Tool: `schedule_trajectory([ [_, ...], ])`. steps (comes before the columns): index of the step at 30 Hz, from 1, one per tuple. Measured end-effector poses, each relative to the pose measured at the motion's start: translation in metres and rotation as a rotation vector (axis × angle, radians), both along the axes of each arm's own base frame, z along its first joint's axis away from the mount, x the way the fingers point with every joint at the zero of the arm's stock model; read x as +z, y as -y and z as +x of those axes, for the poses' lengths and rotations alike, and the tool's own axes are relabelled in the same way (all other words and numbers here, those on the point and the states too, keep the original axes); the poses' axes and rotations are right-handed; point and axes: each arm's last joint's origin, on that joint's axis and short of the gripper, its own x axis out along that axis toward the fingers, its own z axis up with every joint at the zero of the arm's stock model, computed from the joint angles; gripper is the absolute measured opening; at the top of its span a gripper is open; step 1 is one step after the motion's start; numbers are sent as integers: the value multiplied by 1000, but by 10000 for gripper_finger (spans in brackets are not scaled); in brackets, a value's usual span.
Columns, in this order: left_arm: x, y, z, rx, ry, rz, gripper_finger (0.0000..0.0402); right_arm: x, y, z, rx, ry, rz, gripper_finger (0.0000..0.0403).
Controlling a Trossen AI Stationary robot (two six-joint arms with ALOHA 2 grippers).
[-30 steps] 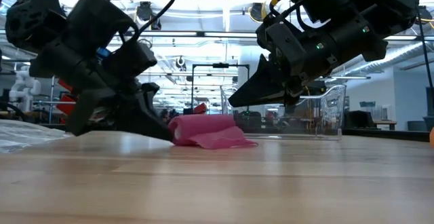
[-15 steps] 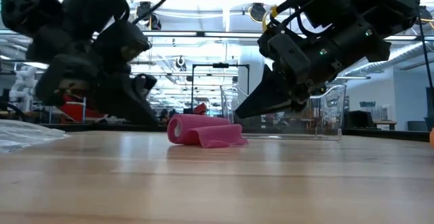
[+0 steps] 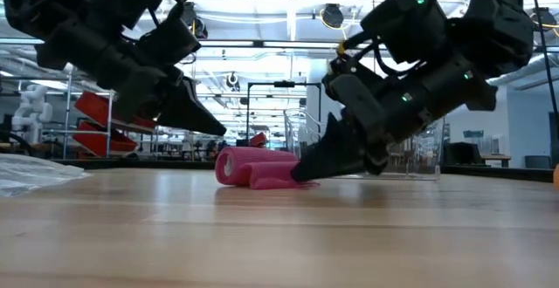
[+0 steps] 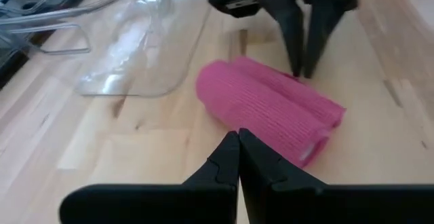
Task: Roll bandage
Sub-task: Roll the pink bandage
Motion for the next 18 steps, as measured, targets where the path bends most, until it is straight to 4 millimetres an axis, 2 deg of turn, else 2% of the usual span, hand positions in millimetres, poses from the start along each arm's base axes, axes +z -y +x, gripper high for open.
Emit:
schedule_trajectory([
  [5, 1, -4, 1, 16, 15, -3, 8, 13, -3, 11, 24, 30, -38, 20],
  [9, 1, -4, 1, 16, 17, -5, 8, 14, 3, 19, 14, -76, -78, 20],
  [13, 2, -4, 2, 12, 22, -8, 8, 11, 2, 18, -5, -178, -115, 20],
  [18, 5, -3, 3, -11, 52, -26, 8, 9, -9, 15, 7, -190, -103, 20],
])
